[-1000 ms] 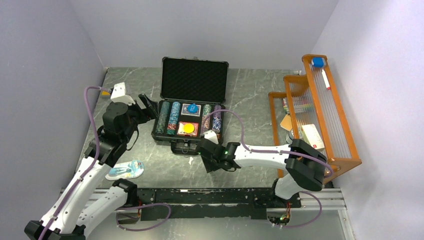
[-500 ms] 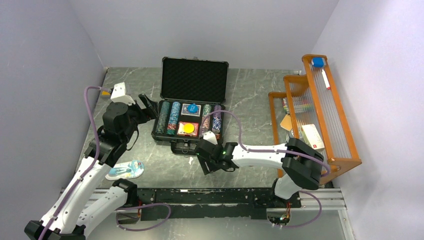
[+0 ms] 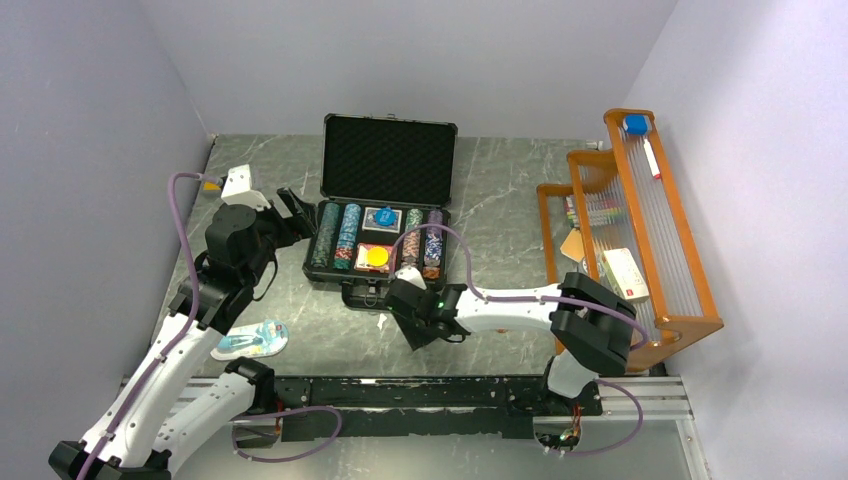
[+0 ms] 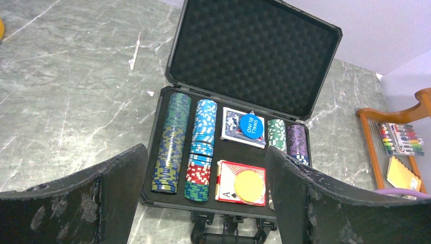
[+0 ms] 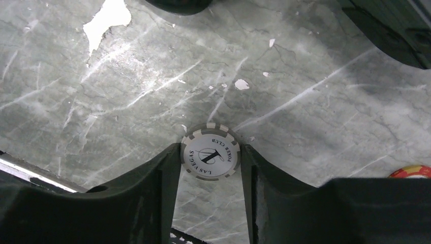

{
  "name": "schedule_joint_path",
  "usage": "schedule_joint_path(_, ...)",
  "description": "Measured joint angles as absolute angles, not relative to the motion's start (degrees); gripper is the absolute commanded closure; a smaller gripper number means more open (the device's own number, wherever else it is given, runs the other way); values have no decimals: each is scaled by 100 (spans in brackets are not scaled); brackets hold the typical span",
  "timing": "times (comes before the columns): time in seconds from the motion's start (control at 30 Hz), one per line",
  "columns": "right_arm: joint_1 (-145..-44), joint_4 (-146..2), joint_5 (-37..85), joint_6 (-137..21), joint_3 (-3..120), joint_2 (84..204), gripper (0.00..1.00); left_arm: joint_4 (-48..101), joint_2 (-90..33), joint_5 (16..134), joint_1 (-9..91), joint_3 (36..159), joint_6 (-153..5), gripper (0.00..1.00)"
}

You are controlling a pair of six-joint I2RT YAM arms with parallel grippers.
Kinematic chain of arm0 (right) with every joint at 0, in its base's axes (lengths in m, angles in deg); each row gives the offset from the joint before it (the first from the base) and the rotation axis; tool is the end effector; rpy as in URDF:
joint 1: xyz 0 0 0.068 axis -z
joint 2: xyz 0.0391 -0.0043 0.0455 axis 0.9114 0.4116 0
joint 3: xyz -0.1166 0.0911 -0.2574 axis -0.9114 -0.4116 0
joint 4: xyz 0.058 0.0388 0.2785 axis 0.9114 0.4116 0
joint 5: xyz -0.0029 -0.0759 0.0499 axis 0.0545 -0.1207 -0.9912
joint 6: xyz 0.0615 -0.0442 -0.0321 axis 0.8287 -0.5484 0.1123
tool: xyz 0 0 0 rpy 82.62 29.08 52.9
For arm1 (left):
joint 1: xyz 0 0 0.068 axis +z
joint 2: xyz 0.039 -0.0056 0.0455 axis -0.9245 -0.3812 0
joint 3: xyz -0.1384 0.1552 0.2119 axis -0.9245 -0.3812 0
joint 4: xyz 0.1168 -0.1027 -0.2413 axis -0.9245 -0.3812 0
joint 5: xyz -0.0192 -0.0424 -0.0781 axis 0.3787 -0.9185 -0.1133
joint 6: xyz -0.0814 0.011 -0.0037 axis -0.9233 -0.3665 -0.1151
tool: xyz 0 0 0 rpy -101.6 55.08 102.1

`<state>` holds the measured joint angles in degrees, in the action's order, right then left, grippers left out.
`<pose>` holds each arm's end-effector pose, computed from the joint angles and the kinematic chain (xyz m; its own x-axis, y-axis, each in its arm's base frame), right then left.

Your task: Pack up texas hold em set

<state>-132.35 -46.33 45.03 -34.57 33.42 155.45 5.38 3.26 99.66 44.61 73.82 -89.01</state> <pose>0.1449 0.2948 0.1307 -0.7508 -0.5032 -0.4279 -0.5592 0.8290 0.0064 0.2075 -0.0661 0.3613 -0.2552 -0.3622 -0.8965 0.0097 0.9262 -0.3770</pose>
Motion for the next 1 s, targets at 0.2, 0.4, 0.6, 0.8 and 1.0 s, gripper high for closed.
schedule_joint_path(0.2, -13228, -4687, 4416, -3516, 3373, 15576, 69, 538, 326, 9966, 4461, 7382, -8901, 11)
schedule_joint_path(0.4, -13228, -4685, 4442, -3435, 3373, 15574, 73, 538, 326, 9966, 4461, 7382, -8901, 11)
schedule_joint_path(0.6, -13200, -4698, 4554, -3195, 3292, 15425, 74, 538, 326, 9964, 4461, 7380, -8905, 11)
schedule_joint_path(0.8, -13064, -4860, 4726, -2891, 3255, 14730, 74, 538, 308, 9868, 4461, 7376, -8964, 9)
schedule_joint_path(1.0, -12629, -5173, 4774, -2644, 3259, 14212, 72, 540, 247, 9472, 4461, 7374, -9047, 7)
